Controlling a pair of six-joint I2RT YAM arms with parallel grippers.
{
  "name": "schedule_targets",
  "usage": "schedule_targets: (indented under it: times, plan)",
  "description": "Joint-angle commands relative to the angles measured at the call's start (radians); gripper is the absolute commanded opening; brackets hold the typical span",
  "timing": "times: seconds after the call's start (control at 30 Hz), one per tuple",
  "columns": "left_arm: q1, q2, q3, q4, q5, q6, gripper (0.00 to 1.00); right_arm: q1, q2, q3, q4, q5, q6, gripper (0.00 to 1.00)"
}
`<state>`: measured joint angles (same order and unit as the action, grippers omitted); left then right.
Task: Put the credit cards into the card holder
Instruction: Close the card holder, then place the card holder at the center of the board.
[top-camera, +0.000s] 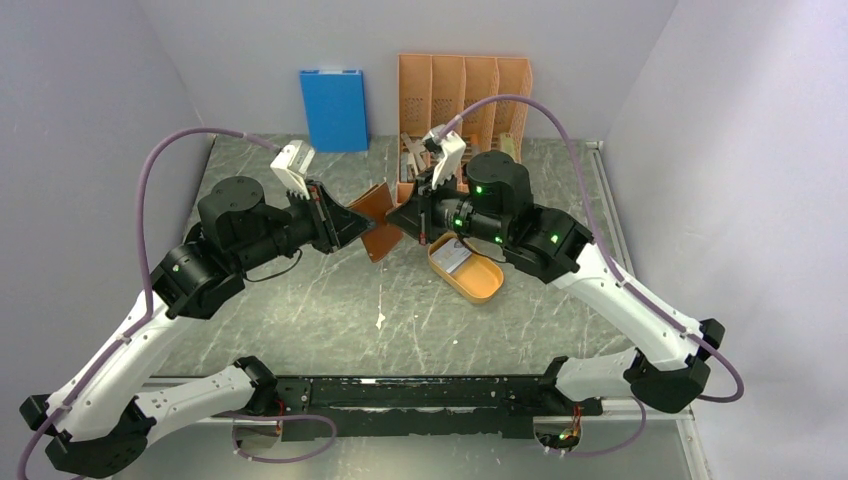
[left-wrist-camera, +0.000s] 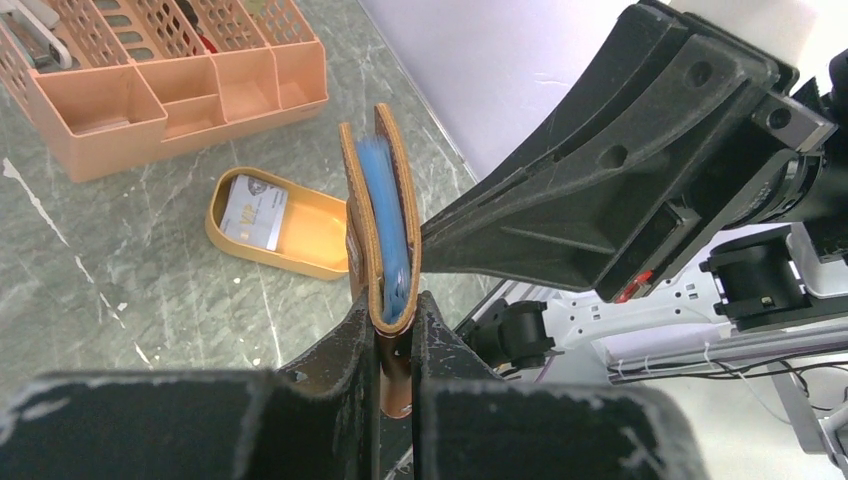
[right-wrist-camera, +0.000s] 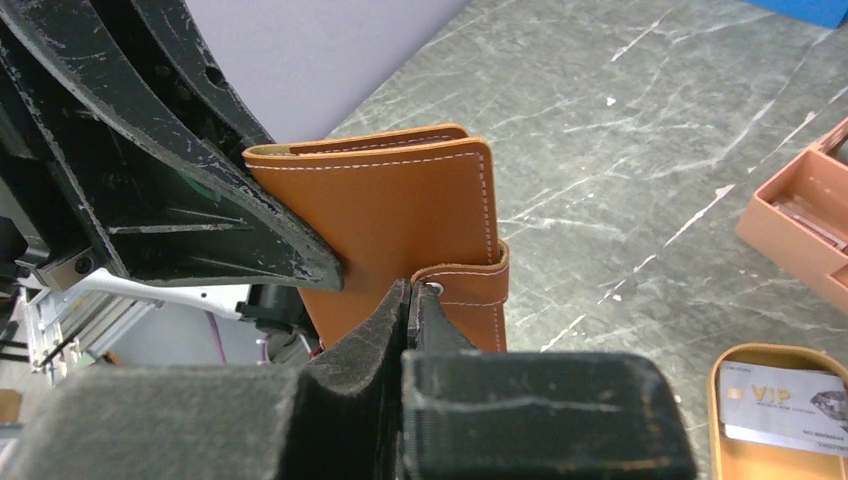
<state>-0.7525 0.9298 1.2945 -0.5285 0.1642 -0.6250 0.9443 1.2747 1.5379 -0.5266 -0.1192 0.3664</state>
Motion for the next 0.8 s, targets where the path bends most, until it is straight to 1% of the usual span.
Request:
schedule_targets:
  times: [0.0,0.2,0.23,0.3,0.33,0.37,0.43,0.47,0.53,0.57,0.6,0.63,0.67,0.77]
  plan:
    - [-0.023,-0.008,0.005,0.229,0.218,-0.091,0.05,0.038,0.060,0.007,0.027,-0.036,0.027,0.00]
    - [-0.024,-0.013,0.004,0.252,0.239,-0.107,0.05,0.050,0.073,0.007,0.030,-0.028,0.034,0.00]
    - [-0.023,-0.012,0.010,0.225,0.216,-0.096,0.05,0.051,0.068,0.008,0.024,-0.016,0.034,0.00]
    - [-0.023,-0.017,0.028,0.136,0.123,-0.052,0.05,0.050,0.031,-0.012,0.018,0.008,0.030,0.00]
    - [-0.023,-0.023,0.029,0.087,0.062,-0.025,0.05,0.050,0.003,-0.028,0.020,0.019,0.028,0.10]
    - [-0.023,-0.029,0.025,0.043,0.005,-0.001,0.05,0.049,-0.025,-0.045,0.021,0.027,0.024,0.27]
    - [-0.023,-0.040,-0.009,-0.022,-0.096,0.037,0.05,0.047,-0.078,-0.068,0.005,0.041,0.021,0.52]
    - [-0.022,-0.043,-0.030,-0.043,-0.128,0.047,0.05,0.048,-0.100,-0.080,-0.005,0.046,0.019,0.60]
    - [-0.023,-0.051,-0.091,-0.067,-0.162,0.055,0.05,0.048,-0.151,-0.116,-0.011,0.050,0.023,0.71]
    - [-0.022,-0.057,-0.129,-0.063,-0.163,0.054,0.05,0.047,-0.178,-0.139,-0.007,0.052,0.028,0.89]
    - [-0.023,-0.064,-0.171,-0.057,-0.163,0.046,0.05,0.048,-0.201,-0.166,-0.005,0.056,0.032,0.95]
    - [-0.023,-0.073,-0.217,-0.044,-0.162,0.040,0.05,0.048,-0.223,-0.193,-0.002,0.078,0.035,0.97]
    - [-0.023,-0.082,-0.275,-0.016,-0.163,0.033,0.05,0.048,-0.249,-0.222,0.003,0.098,0.038,0.99]
    - [-0.022,-0.101,-0.453,0.078,-0.152,-0.011,0.05,0.048,-0.320,-0.335,0.041,0.169,0.049,1.00]
